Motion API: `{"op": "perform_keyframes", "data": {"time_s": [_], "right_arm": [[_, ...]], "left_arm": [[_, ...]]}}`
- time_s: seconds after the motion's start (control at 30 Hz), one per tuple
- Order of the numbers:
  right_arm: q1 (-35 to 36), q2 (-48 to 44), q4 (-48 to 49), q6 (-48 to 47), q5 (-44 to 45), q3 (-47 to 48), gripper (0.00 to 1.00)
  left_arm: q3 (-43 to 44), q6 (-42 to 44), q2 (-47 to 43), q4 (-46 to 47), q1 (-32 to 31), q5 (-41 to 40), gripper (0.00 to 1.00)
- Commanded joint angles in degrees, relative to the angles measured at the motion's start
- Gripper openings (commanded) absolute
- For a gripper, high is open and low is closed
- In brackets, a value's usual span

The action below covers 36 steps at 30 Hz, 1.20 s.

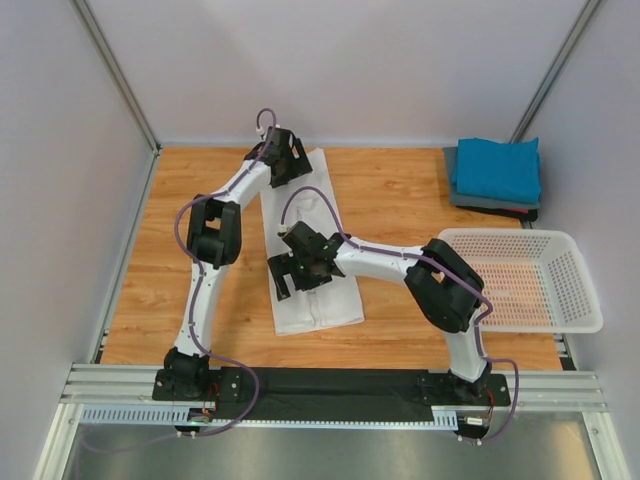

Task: Fold and stack the t-shirts
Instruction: Fold the tshirt

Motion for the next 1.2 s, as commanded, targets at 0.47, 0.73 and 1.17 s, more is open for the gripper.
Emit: {"op": "perform_keyframes", "data": {"time_s": [0.47,0.73,1.17], "right_arm": [[-1.44,-10.8,-15.53,-2.77,16.48,14.71,1.0],[-5.91,-29.6,-8.52,1.98,29.41,1.55,1.0],[-14.01,-42.36,-3.32,7.94,16.86,-21.57,0.9]], "left_arm": [[1.99,10.58,-7.56,4.6,-1.09,11.69,0.93],[-11.71,12.78,-28.91,10.49,1.19,12.84,0.97],[-54.93,7.44,-64.59,-0.06,4.53,13.09,0.95]]}}
